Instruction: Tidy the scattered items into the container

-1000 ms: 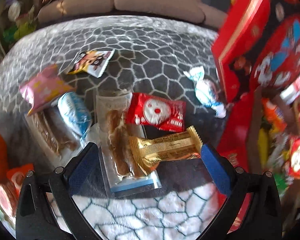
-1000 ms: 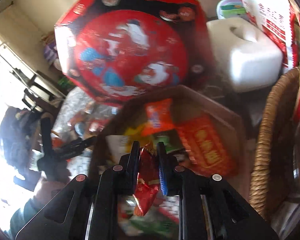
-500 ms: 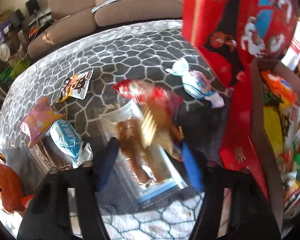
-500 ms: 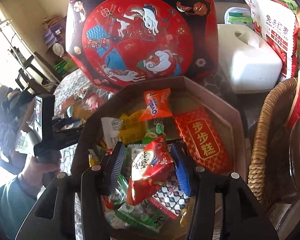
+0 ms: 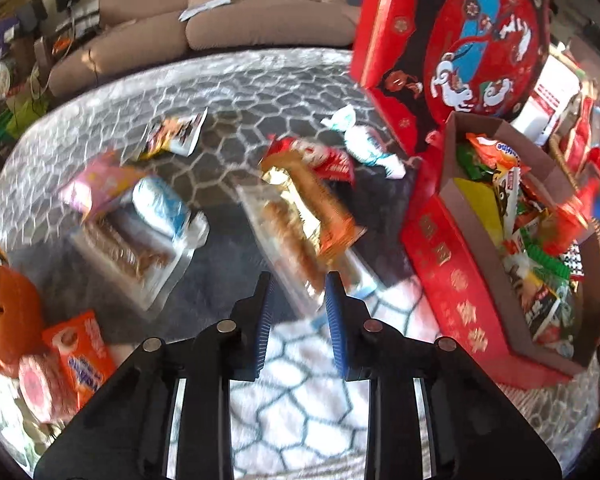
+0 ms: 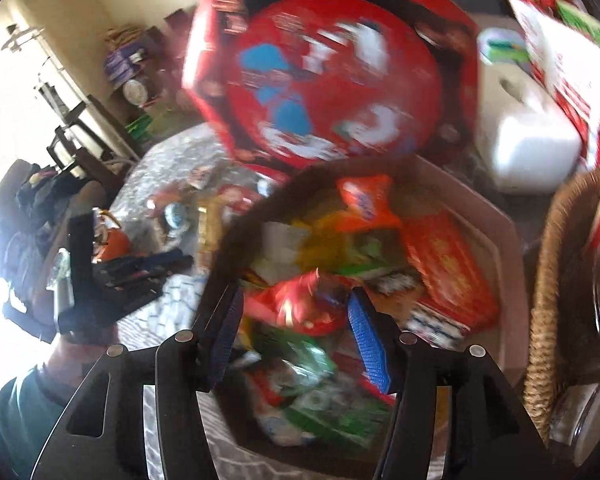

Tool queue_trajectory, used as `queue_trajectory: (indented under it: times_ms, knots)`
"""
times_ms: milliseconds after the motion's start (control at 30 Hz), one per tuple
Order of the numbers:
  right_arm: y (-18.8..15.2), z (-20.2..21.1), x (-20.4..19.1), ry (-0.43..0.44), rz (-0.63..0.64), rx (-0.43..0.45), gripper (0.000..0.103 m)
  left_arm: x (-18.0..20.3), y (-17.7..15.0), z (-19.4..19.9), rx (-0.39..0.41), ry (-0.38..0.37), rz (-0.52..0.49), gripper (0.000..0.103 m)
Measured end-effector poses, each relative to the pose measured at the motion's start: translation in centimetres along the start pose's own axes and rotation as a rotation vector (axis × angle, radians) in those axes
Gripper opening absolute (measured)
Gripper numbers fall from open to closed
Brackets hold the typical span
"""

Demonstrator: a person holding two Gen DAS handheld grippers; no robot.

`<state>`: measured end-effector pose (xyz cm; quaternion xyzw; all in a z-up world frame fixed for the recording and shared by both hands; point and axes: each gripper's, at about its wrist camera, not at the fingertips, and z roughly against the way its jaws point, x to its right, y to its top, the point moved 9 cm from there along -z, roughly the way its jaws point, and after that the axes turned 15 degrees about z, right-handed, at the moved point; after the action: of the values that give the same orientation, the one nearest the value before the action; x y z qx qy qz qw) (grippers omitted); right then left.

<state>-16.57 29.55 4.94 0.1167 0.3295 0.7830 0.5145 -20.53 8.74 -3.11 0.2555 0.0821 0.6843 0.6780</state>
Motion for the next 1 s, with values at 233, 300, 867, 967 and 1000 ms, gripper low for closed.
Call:
queue_trajectory:
  times_ms: [233,300,867,967,1000]
  knots:
    - [7.1,-6.6,-7.8,0.052,0.100,-0.041,0.079,-1.8,0.0,1.3,0.020,-0.049,0.097,0.047]
    - [7.9,-9.7,-8.8,0.033,0.110,-0.093,0.079,-2.1,0.3,0.9,0.015,-0.067,0.119,0.048]
    - [6.2,-19.2,-8.1,-0.141,0.250,-0.319,0.009,-4.7,-1.3,2.5,-0.002,-0.144,0.180,0.061]
    - [6.3,-19.0,-8.7,-0.139,0.262,-0.322,0.012,-5.2,-1.8,3.5,0.005,-0.137,0.174,0.063]
    - [6.4,-19.1,-9.0,-0.132,0.258,-0.327,0.012,-5.4,-1.9,3.7,0.006,-0.133,0.172,0.065]
